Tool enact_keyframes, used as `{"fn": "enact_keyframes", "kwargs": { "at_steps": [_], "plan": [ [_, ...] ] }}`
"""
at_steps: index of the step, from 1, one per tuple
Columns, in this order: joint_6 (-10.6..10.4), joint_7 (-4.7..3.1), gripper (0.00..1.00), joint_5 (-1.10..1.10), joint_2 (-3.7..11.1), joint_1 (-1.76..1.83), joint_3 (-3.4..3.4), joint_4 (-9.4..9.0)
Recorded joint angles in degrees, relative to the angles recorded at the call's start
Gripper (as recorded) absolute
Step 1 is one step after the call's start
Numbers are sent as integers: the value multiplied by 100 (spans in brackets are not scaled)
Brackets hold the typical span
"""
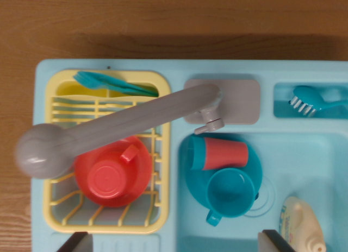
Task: Pick detergent from the sink
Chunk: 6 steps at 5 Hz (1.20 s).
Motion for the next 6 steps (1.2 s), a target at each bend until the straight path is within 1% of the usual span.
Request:
{"fn": "enact_keyframes", "kwargs": {
  "at_steps": [1, 3, 5, 6],
  "plan": [
    [0, 0, 0, 0, 0, 0, 0, 0],
    [-351, -154, 0, -17, 48, -69, -92, -343],
    [-351, -154, 0, -17, 48, -69, -92, -343],
    [-558, -245, 0, -27, 76, -109, -145, -545]
  ]
}}
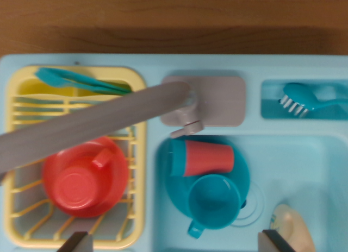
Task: Pick detergent from the sink
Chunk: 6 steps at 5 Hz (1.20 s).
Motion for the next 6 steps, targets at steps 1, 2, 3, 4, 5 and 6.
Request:
{"fn": "enact_keyframes", "kwargs": {
  "at_steps": [1, 2, 3, 4, 5, 6],
  "plan": [
    [0, 0, 0, 0, 0, 0, 0, 0],
    [-239, -105, 0, -11, 32, -47, -62, -233],
    [-239, -105, 0, -11, 32, -47, -62, -233],
    [-489, -214, 0, -23, 66, -96, -127, -477],
    [-740, -325, 0, -35, 100, -145, -193, -722],
    [-740, -325, 0, -35, 100, -145, -193, -722]
  ]
}}
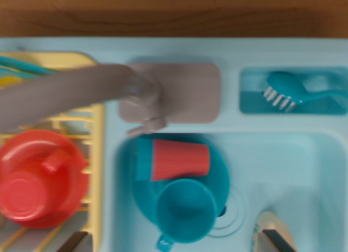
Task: Pick detergent from the sink
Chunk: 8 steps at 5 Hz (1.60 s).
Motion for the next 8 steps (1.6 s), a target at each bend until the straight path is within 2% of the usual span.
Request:
{"fn": "enact_keyframes", "kwargs": {
  "at_steps": [1, 3, 5, 6, 7, 8],
  "plan": [
    [0, 0, 0, 0, 0, 0, 0, 0],
    [-542, -238, 0, -26, 73, -106, -141, -529],
    [-542, -238, 0, -26, 73, -106, -141, -529],
    [-815, -358, 0, -39, 110, -160, -212, -796],
    [-815, -358, 0, -39, 110, -160, -212, -796],
    [-1067, -468, 0, -51, 144, -209, -278, -1041]
  ]
}}
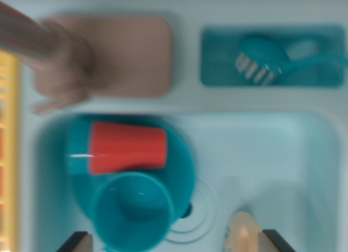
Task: Pick detergent from the sink
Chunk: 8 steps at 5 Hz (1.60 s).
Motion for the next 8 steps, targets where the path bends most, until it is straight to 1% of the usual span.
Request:
{"fn": "enact_keyframes", "kwargs": {
  "at_steps": [1, 2, 3, 5, 7, 8],
  "plan": [
    [0, 0, 0, 0, 0, 0, 0, 0],
    [-255, -112, 0, -12, 35, -50, -66, -249],
    [-255, -112, 0, -12, 35, -50, -66, -249],
    [-720, -316, 0, -34, 97, -141, -188, -703],
    [-720, -316, 0, -34, 97, -141, -188, -703],
    [-921, -404, 0, -44, 125, -180, -240, -899]
  ]
}}
